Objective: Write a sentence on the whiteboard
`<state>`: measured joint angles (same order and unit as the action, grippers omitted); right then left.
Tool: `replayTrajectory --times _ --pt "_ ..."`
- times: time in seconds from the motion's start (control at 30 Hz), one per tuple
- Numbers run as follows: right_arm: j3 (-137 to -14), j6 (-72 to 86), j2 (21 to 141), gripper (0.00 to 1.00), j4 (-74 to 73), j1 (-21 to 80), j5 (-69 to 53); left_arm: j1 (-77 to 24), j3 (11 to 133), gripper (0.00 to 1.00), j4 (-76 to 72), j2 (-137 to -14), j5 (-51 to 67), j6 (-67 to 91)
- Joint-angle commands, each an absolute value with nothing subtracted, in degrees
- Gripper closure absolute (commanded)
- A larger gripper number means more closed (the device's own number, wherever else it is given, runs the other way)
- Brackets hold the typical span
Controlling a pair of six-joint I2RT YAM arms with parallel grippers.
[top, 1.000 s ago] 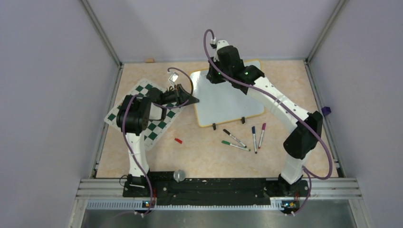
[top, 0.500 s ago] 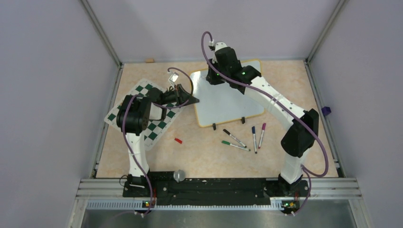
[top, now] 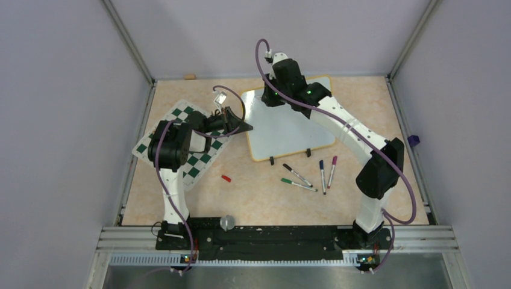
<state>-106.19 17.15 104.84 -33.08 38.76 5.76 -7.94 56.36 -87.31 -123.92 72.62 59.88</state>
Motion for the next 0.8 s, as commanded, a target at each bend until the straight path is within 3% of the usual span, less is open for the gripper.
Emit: replayTrajectory --times 0.0,0.77 --pt "-107.05 17.31 105.28 1.0 -32.87 37.97 6.05 -9.44 55.82 1.0 -92.77 -121.35 78.6 59.24" --pt "-102.79 18.69 103.43 1.0 -32.38 38.15 3.88 -9.4 55.74 1.0 -92.81 -121.29 78.66 59.24"
